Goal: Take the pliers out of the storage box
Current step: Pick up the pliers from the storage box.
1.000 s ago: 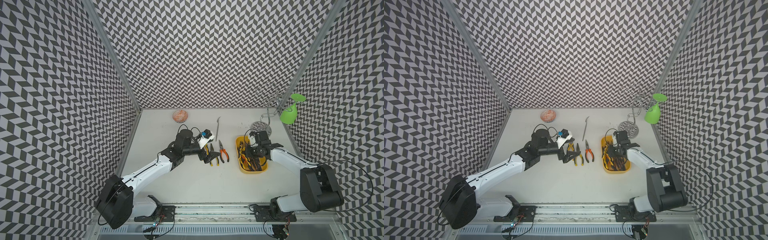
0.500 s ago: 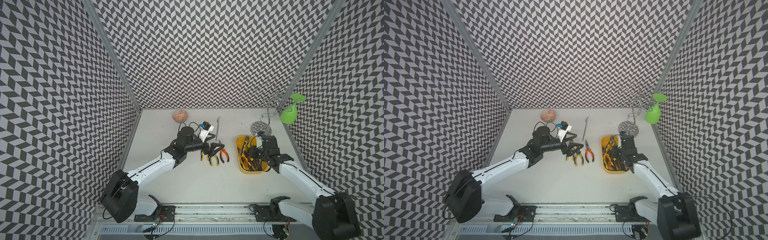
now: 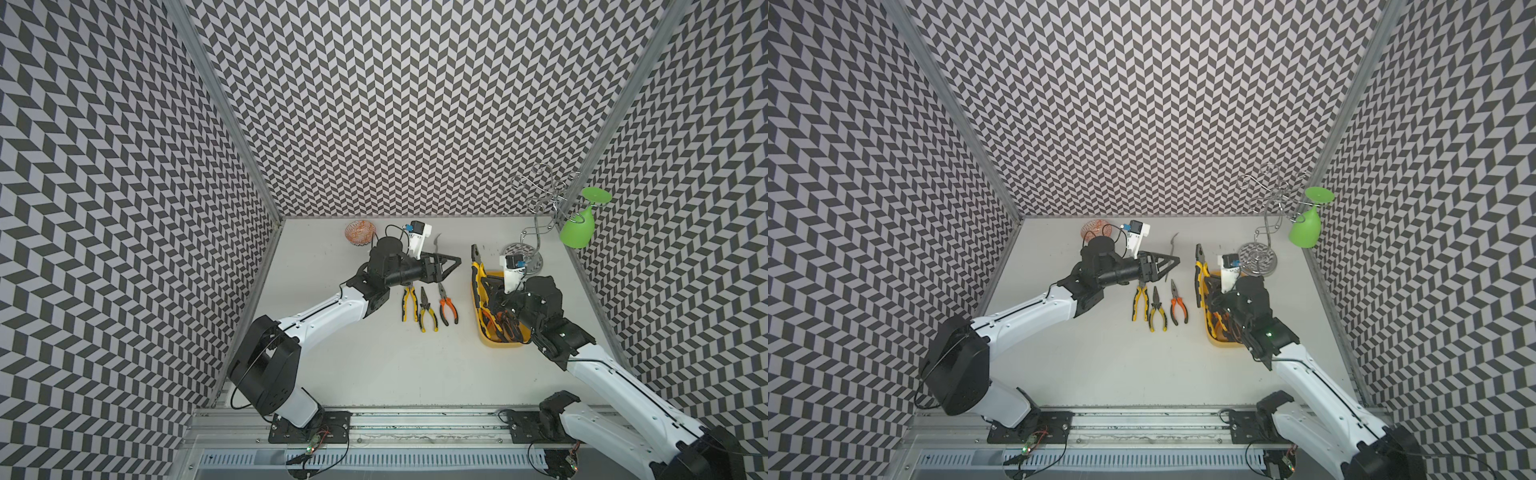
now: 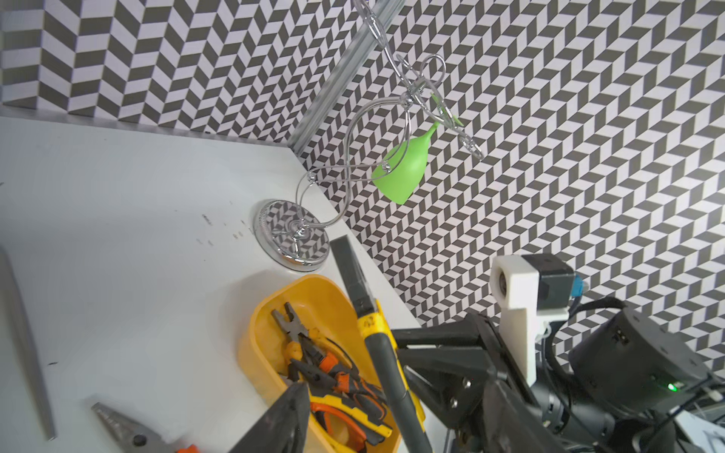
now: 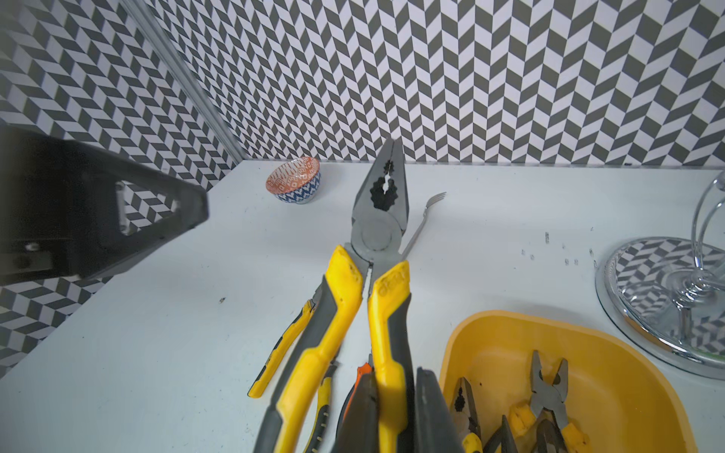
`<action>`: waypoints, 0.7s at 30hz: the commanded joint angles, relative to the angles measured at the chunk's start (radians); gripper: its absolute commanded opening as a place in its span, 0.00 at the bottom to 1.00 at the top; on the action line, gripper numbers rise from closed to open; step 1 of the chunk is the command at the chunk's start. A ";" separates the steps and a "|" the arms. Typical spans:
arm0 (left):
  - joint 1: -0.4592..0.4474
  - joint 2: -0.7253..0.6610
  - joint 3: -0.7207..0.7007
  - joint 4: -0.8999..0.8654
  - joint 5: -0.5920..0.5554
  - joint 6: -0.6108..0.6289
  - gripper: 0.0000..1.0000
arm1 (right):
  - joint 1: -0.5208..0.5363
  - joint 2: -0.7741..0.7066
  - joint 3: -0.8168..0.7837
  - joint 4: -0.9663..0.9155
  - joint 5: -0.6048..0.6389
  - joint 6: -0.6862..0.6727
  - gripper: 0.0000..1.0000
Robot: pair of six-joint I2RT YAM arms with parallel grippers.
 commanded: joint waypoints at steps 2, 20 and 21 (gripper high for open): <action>-0.009 0.057 0.067 0.032 -0.009 -0.110 0.73 | 0.066 -0.006 0.071 0.177 0.044 -0.012 0.00; -0.040 0.129 0.140 -0.008 -0.017 -0.176 0.24 | 0.178 0.059 0.117 0.226 0.189 -0.091 0.00; -0.040 0.130 0.141 -0.008 -0.017 -0.176 0.21 | 0.182 0.059 0.115 0.224 0.197 -0.096 0.00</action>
